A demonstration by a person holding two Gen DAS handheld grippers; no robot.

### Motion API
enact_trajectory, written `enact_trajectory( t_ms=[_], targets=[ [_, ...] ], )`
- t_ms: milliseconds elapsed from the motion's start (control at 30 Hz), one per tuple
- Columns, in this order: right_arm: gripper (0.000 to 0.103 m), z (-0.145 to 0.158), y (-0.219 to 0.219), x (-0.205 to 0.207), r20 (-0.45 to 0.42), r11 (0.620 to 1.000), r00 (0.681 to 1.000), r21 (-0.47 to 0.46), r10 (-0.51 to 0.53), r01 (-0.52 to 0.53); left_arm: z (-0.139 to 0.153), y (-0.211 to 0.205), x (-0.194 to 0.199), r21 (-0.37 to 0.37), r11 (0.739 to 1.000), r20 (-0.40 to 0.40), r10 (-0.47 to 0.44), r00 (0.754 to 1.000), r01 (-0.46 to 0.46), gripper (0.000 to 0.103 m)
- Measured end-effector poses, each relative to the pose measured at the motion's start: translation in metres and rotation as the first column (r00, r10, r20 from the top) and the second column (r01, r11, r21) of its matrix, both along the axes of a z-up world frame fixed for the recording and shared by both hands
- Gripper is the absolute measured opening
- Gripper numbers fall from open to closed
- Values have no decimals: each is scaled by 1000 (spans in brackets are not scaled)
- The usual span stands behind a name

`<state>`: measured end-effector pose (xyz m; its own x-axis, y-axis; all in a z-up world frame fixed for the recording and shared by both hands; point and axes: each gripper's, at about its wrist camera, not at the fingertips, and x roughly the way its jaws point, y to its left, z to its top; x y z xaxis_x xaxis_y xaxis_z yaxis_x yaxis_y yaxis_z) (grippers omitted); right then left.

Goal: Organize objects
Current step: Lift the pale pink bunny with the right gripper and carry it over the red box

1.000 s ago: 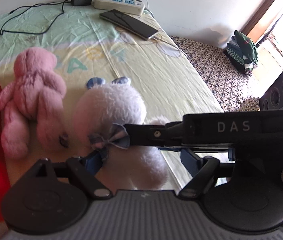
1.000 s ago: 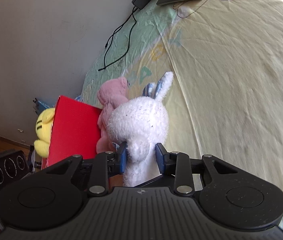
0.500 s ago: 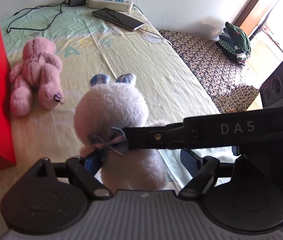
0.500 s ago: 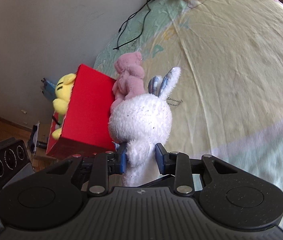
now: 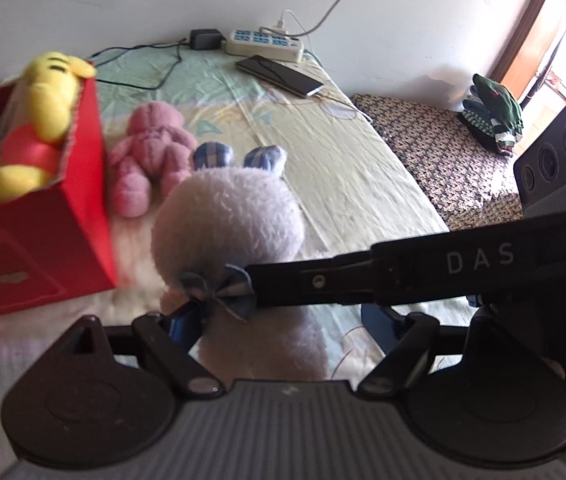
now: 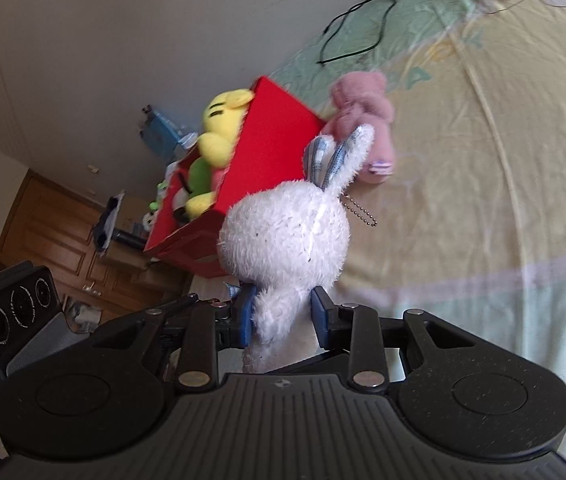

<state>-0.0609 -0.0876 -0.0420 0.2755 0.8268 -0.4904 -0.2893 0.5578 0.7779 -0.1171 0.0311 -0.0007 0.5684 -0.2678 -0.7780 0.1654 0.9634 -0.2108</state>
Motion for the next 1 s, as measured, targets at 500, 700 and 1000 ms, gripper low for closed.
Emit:
enact_trajectory(
  t_ms=[500,700,1000],
  targets=[
    [32,59,75,-7,184,998,981,29,56,-63,57,77,-32,9,999,174,28,984,-30,81],
    [32,80,108,-5,254,1000,967,13,7,-10,73,114,-29,-4,1000,236,-13,972,15,81],
    [32,94,153,13,349,998,935,-17,-55,65,77,164,-9,-23,998,297,-46,954,55,81]
  ],
)
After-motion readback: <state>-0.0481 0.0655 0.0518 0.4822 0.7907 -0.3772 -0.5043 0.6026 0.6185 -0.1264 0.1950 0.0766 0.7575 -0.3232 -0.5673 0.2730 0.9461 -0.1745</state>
